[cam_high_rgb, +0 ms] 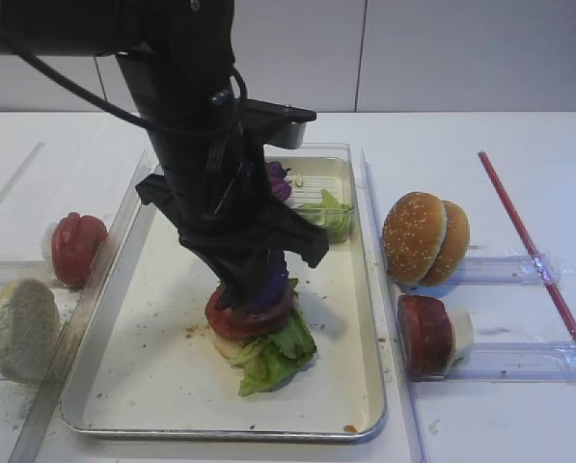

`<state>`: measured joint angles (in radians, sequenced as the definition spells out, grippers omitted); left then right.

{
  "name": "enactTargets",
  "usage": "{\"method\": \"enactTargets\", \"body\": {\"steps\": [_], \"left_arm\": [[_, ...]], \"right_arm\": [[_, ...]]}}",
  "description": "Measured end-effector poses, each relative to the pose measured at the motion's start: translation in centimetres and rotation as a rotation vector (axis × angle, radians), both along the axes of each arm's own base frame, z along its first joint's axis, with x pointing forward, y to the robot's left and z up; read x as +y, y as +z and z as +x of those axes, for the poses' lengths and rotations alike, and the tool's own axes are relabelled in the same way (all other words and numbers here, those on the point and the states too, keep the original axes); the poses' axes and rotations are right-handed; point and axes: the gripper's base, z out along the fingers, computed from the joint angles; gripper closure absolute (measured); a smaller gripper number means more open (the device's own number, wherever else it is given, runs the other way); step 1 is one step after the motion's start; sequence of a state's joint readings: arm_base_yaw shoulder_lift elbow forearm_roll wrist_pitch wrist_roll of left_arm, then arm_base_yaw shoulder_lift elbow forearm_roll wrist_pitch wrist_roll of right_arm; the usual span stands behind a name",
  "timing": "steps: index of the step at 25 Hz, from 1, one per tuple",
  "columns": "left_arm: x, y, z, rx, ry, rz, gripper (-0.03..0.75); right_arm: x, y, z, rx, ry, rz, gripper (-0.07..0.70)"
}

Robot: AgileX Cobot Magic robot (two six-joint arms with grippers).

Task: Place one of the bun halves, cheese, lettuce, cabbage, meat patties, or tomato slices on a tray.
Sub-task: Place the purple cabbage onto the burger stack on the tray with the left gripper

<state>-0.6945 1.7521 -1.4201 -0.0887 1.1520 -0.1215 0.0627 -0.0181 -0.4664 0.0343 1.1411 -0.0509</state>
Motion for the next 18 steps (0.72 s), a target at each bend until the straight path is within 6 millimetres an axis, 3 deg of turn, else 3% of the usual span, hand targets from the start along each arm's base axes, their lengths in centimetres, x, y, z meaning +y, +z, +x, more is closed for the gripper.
{"method": "enactTargets", "body": {"steps": [8,14,18], "left_arm": [[0.04,-0.01,-0.07,0.007,-0.001,0.005,0.317],[-0.08,0.34,0.0,0.006,0.009,-0.006,0.211],[-0.17,0.84,0.11,0.0,0.013,-0.012,0.19]], "right_arm": [[0.0,0.0,0.0,0.0,0.0,0.0,0.249],[-0.01,0.0,0.0,0.0,0.0,-0.003,0.249],[-0.01,0.0,0.0,0.0,0.0,-0.003,0.249]]}}
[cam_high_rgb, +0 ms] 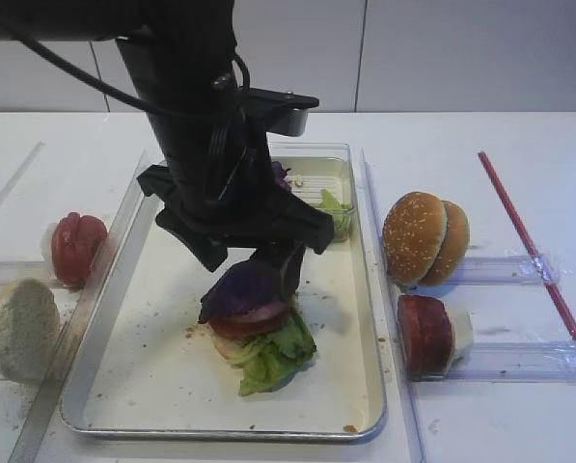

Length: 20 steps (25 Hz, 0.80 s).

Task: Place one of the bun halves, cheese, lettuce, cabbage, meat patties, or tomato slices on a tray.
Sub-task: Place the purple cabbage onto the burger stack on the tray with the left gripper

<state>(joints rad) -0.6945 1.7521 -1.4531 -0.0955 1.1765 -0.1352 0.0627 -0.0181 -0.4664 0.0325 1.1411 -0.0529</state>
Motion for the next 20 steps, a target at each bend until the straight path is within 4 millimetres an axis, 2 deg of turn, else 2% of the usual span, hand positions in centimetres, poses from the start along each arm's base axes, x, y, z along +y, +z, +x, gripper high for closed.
{"method": "enactTargets", "body": {"steps": [20], "left_arm": [[0.48,0.36,0.13,-0.004,0.039,0.054,0.186]], "right_arm": [[0.0,-0.01,-0.01,0.002,0.0,0.0,0.249]]}}
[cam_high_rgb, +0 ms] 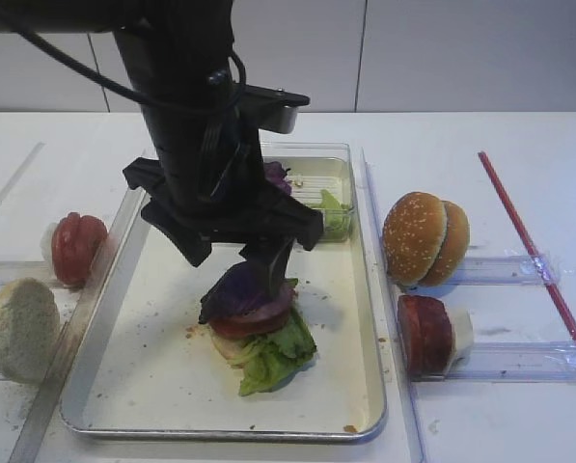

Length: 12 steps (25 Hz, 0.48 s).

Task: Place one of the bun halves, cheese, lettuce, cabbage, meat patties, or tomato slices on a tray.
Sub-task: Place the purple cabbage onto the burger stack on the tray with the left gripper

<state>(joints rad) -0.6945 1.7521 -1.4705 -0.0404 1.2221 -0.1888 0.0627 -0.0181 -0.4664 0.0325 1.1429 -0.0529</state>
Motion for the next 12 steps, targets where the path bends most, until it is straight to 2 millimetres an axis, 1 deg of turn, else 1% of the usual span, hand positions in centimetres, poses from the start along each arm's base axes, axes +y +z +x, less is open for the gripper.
{"method": "enactTargets", "body": {"steps": [2,6,12], "left_arm": [[0.0,0.2,0.1,-0.005,0.001,-0.004,0.186],[-0.4,1.4,0.4,-0.038,0.004,-0.032,0.186],[-0.5,1.8,0.4,-0.036,0.008,-0.049,0.186]], "right_arm": [[0.0,0.0,0.0,0.0,0.0,0.0,0.249],[0.0,0.0,0.0,0.0,0.0,0.0,0.249],[0.0,0.0,0.0,0.0,0.0,0.0,0.249]]}}
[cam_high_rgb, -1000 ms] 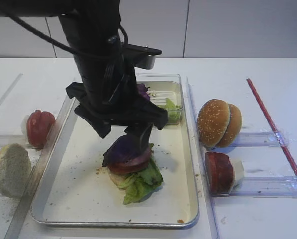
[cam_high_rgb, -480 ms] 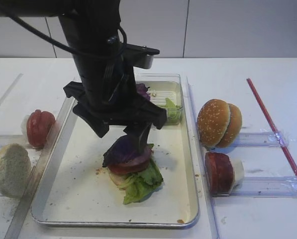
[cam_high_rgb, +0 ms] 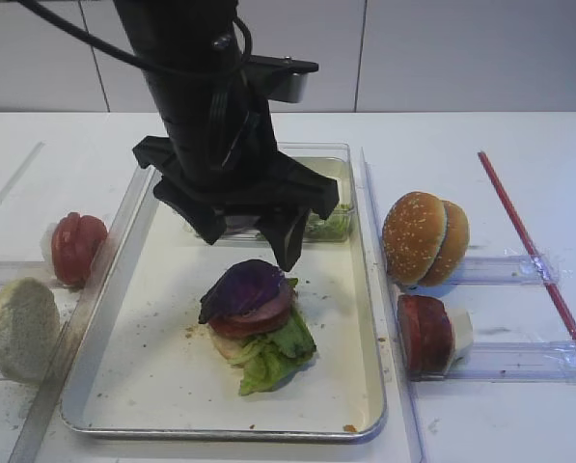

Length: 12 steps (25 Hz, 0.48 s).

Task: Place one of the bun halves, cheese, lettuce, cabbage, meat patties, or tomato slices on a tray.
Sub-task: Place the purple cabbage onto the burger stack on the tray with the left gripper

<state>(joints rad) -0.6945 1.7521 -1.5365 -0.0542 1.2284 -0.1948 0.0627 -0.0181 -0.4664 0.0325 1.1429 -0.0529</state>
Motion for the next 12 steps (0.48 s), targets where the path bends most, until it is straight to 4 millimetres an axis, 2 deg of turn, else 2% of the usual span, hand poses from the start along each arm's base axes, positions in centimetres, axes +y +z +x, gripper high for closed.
{"method": "enactTargets", "body": {"steps": [5,12], "left_arm": [[1.2,0.2,0.8,0.0,0.042,-0.01,0.187],[6.0,2.8,2.4,-0.067,0.151,-0.046,0.187]], "right_arm": [[0.0,0.0,0.0,0.0,0.0,0.0,0.249],[0.0,0.0,0.0,0.0,0.0,0.0,0.249]]}}
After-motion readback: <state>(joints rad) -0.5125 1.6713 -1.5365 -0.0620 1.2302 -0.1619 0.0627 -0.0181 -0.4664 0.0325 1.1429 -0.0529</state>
